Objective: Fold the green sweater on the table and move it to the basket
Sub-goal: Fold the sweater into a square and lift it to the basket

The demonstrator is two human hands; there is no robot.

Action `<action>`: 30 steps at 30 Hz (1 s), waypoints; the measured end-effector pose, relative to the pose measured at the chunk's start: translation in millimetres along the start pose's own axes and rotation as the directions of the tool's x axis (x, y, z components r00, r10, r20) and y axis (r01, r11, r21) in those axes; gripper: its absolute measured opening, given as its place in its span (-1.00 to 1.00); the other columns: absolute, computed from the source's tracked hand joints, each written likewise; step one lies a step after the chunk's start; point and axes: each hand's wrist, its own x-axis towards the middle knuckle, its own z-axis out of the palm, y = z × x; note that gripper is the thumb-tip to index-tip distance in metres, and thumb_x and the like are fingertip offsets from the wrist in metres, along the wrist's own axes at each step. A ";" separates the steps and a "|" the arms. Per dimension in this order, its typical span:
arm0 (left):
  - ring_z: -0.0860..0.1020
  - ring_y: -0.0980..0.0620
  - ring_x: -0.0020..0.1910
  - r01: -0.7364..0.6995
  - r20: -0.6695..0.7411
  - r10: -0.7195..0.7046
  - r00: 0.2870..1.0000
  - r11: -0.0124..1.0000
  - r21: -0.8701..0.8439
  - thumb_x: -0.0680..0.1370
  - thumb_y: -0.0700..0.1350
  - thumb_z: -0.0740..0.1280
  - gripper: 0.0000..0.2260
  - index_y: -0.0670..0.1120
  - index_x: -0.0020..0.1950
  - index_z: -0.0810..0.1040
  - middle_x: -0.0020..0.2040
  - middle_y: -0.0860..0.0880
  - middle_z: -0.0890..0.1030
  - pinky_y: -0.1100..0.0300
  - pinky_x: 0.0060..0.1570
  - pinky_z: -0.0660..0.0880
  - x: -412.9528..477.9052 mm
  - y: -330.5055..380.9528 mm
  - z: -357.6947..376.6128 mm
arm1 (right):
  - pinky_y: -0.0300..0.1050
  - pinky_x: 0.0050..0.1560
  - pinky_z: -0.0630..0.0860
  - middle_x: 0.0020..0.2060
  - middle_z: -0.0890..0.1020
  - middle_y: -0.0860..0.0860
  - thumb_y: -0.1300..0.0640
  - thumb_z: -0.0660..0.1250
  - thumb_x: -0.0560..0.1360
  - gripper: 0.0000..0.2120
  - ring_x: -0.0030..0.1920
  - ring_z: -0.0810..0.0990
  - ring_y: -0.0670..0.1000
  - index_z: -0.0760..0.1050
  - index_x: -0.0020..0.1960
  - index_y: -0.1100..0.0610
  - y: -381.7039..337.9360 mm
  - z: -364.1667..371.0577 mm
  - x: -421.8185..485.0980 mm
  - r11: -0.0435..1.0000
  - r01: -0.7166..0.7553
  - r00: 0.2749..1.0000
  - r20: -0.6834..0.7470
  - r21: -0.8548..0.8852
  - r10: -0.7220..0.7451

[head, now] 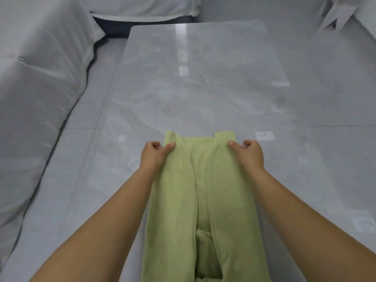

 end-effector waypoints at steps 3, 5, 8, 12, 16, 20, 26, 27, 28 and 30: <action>0.61 -0.07 -0.18 0.113 0.202 -0.110 0.973 0.994 -0.005 0.38 -0.07 0.49 -0.63 -0.25 0.07 0.54 -0.09 -0.15 0.63 0.08 -0.12 0.59 3.3 15.5 2.0 | 0.01 0.23 0.42 0.15 0.56 0.20 -0.04 0.43 0.38 -0.48 0.19 0.51 0.17 0.47 0.17 0.30 -5.9 1.6 12.5 0.998 -0.034 0.998 0.049 -0.062 0.037; 0.60 0.01 -0.36 0.176 0.270 -0.169 0.948 0.984 0.001 0.43 -0.17 0.44 -0.80 -0.23 0.00 0.57 -0.25 -0.11 0.63 0.21 -0.38 0.58 0.7 25.1 0.9 | 0.11 0.11 0.53 -0.13 0.65 0.17 0.01 0.48 0.33 -0.73 -0.02 0.62 0.18 0.56 -0.18 0.21 -8.9 3.5 14.6 0.998 -0.052 0.988 0.144 -0.019 0.054; 0.61 0.08 -0.44 0.179 0.293 -0.145 0.945 0.979 -0.095 0.46 -0.24 0.39 -0.89 -0.16 -0.03 0.57 -0.32 -0.04 0.65 0.27 -0.47 0.56 -1.4 31.6 -9.1 | 0.18 0.03 0.57 -0.15 0.67 0.24 0.13 0.47 0.32 -0.85 -0.15 0.64 0.17 0.53 -0.30 0.16 -13.5 0.8 13.5 0.990 -0.102 0.970 0.231 0.098 0.077; 0.65 0.03 -0.25 0.123 0.383 -0.040 0.923 0.973 -0.196 0.48 -0.30 0.33 -0.79 -0.12 0.09 0.52 -0.16 -0.05 0.66 0.18 -0.27 0.61 -14.1 36.0 -26.7 | 0.06 0.00 0.55 -0.08 0.62 0.19 0.27 0.37 0.42 -0.93 -0.16 0.59 0.12 0.49 -0.13 0.18 -29.4 -18.5 -5.5 0.947 -0.174 0.928 0.367 0.270 0.066; 0.60 -0.01 -0.11 0.033 0.345 0.041 0.938 0.978 -0.208 0.45 -0.34 0.36 -0.66 -0.12 0.19 0.45 -0.04 -0.05 0.60 0.15 -0.17 0.59 -45.1 43.6 -43.9 | -0.12 -0.11 0.59 -0.10 0.65 0.10 0.30 0.37 0.42 -0.84 -0.15 0.63 0.04 0.54 0.00 0.20 -40.5 -49.2 -41.6 0.946 -0.084 0.895 0.441 0.312 -0.066; 0.63 0.05 -0.17 -0.106 0.350 0.169 0.922 0.976 -0.191 0.43 -0.35 0.37 -0.77 -0.11 0.02 0.56 -0.09 -0.04 0.65 0.28 -0.19 0.60 -90.7 38.8 -63.5 | -0.32 -0.19 0.58 -0.13 0.65 0.02 0.33 0.38 0.40 -0.82 -0.17 0.62 -0.05 0.56 -0.01 0.16 -40.8 -77.2 -90.5 0.949 0.083 0.896 0.394 0.304 -0.205; 0.56 0.07 -0.23 -0.290 0.314 0.308 0.898 0.951 -0.104 0.39 -0.35 0.43 -0.81 -0.11 -0.11 0.55 -0.19 -0.03 0.61 0.29 -0.21 0.50 -168.2 -0.8 -80.0 | -0.46 -0.34 0.40 -0.29 0.53 0.04 0.39 0.38 0.39 -0.86 -0.32 0.50 -0.16 0.49 -0.15 0.21 -15.6 -102.6 -163.8 0.932 0.311 0.881 0.310 0.186 -0.356; 0.52 0.09 -0.25 -0.339 0.298 0.340 0.892 0.939 -0.056 0.37 -0.32 0.46 -0.81 -0.07 -0.17 0.52 -0.23 0.03 0.59 0.26 -0.19 0.46 -179.9 -12.5 -81.7 | -0.46 -0.35 0.37 -0.31 0.52 0.04 0.40 0.38 0.38 -0.86 -0.37 0.48 -0.21 0.49 -0.17 0.21 -7.2 -106.1 -176.0 0.926 0.347 0.875 0.303 0.152 -0.377; 0.49 0.15 -0.29 -0.384 0.286 0.372 0.883 0.923 -0.012 0.34 -0.26 0.48 -0.80 -0.03 -0.22 0.50 -0.30 0.12 0.58 0.26 -0.21 0.42 -190.9 -25.1 -83.5 | -0.45 -0.34 0.37 -0.32 0.54 0.03 0.39 0.39 0.38 -0.85 -0.39 0.47 -0.25 0.50 -0.18 0.18 2.2 -109.6 -187.9 0.918 0.378 0.868 0.299 0.118 -0.396; 0.46 0.25 -0.37 -0.448 0.287 0.413 0.864 0.892 0.066 0.31 -0.19 0.46 -0.80 0.03 -0.27 0.46 -0.39 0.17 0.57 0.28 -0.28 0.37 -213.4 -50.0 -86.3 | -0.42 -0.29 0.38 -0.31 0.60 -0.05 0.38 0.41 0.36 -0.78 -0.35 0.51 -0.26 0.53 -0.21 0.06 24.2 -116.2 -208.6 0.901 0.433 0.856 0.296 0.039 -0.424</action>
